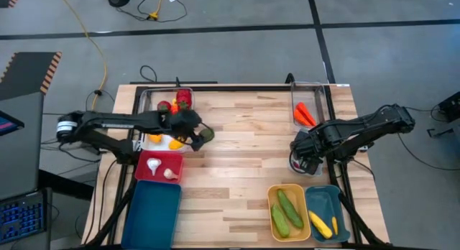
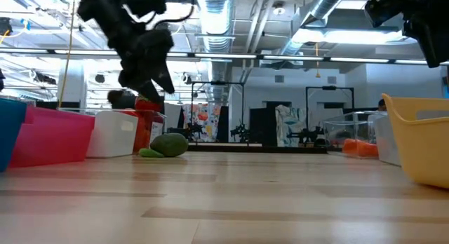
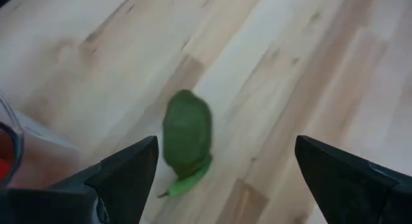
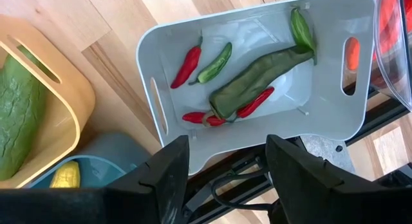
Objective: Sort produce into baskets
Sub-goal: Put the green lime into the left blue bin
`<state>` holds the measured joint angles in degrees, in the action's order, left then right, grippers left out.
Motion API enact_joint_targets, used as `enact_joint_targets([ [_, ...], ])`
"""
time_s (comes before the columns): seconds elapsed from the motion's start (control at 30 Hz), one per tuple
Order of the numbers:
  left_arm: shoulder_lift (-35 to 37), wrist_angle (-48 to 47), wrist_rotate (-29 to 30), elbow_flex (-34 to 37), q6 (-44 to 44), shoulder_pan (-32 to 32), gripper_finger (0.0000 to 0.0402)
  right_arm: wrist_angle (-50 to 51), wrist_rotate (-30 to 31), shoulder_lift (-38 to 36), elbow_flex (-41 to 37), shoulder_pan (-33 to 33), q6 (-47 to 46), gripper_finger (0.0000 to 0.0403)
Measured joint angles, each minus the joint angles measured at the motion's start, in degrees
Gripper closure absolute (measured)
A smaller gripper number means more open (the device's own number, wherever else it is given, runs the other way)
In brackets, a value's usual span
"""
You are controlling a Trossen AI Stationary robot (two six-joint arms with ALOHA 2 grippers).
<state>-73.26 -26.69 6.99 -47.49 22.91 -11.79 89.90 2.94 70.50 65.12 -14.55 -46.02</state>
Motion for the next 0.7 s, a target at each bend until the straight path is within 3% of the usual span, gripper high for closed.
enact_joint_targets([
  [0.4, -20.4, -16.0, 6.0, -17.1, 0.3, 1.0, 0.0049, -0.4, 0.0, 0.0, 0.0, 0.0, 0.0, 0.0168],
  [0.7, -29.1, -18.4, 8.7, -20.2, 0.8, 1.6, 0.0049, -0.5, 0.0, 0.0, 0.0, 0.0, 0.0, 0.0168],
])
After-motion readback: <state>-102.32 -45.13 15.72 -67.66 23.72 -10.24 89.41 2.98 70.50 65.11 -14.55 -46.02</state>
